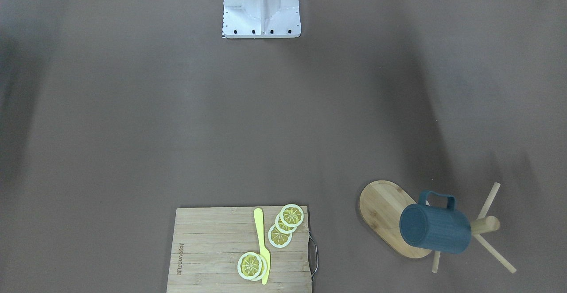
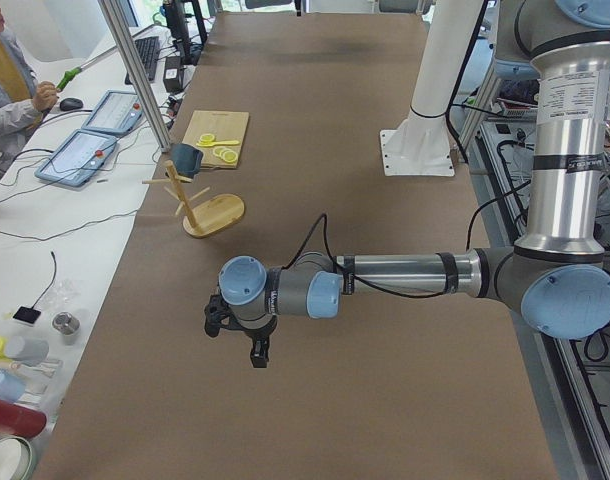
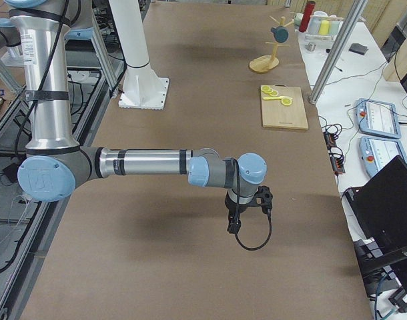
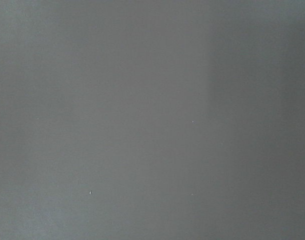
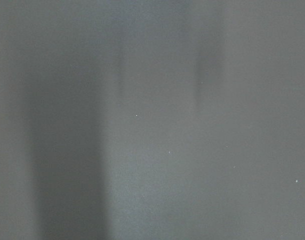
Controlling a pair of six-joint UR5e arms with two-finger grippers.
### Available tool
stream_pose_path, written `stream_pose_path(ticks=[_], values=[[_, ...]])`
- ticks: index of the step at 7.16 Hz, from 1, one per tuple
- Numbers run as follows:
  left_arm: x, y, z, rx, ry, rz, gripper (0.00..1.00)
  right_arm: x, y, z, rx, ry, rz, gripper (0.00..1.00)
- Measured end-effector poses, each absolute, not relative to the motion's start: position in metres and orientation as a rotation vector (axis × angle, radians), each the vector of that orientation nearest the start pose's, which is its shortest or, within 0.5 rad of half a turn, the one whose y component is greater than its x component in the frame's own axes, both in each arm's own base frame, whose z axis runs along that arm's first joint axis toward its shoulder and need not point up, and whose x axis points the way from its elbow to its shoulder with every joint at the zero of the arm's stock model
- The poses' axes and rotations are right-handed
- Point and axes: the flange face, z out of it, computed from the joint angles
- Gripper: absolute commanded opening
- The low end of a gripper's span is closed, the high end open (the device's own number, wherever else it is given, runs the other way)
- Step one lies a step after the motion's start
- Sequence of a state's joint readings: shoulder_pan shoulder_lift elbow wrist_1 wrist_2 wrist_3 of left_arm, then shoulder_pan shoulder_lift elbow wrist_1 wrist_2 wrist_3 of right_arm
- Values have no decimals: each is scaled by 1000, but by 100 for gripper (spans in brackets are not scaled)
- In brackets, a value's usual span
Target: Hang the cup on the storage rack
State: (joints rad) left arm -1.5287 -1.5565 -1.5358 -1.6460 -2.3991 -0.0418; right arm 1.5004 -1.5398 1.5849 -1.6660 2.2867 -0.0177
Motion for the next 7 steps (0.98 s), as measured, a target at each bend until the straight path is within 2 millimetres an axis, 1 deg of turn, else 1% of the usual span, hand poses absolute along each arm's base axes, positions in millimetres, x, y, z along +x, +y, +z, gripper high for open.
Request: stream_pose_path(ticks=[2, 3, 4, 5, 7], values=[[-40, -490, 657, 16, 832, 21, 98, 31, -506, 646, -63, -727, -66, 100], [-40, -483, 654, 25, 829, 25, 98, 32, -505, 647, -64, -727, -66, 100], [-41, -472, 659, 18, 828, 22, 98, 32, -502, 650, -67, -725, -66, 100], [-41, -466, 662, 9, 829, 17, 98, 32, -501, 651, -69, -724, -65, 100], [-42, -463, 665, 1, 834, 11, 98, 32, -502, 650, -67, -725, -64, 100]])
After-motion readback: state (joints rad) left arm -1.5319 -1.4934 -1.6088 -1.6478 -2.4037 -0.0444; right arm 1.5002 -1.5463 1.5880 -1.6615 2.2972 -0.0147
